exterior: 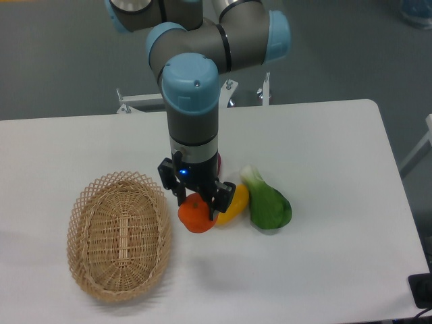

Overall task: Pick up the orange from the basket
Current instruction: 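Lift the orange out of the basket and carry it toward the mango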

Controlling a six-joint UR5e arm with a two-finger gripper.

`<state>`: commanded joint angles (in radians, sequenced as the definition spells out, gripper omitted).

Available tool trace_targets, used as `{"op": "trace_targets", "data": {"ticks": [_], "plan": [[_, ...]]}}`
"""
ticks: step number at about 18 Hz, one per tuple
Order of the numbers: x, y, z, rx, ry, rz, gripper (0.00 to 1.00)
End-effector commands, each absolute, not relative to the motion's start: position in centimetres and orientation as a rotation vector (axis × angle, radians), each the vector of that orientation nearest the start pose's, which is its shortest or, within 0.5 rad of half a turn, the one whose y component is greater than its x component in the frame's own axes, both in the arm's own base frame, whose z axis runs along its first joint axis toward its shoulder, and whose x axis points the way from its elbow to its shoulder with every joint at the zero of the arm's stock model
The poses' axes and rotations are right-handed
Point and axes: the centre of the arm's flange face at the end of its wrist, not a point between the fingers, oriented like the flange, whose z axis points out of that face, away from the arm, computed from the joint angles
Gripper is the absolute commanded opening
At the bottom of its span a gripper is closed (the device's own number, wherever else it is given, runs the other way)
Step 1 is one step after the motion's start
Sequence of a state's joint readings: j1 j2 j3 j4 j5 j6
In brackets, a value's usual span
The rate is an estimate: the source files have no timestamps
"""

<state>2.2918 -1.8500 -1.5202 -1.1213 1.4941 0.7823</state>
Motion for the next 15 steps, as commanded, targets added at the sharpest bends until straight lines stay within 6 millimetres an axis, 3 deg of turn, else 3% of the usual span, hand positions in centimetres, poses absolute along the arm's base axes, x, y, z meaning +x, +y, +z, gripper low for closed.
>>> {"op": "trace_targets", "data": {"ticks": [15], "plan": [[-30.65,55.37,41.19,-2.917,0.089,0.150,0.55]]}}
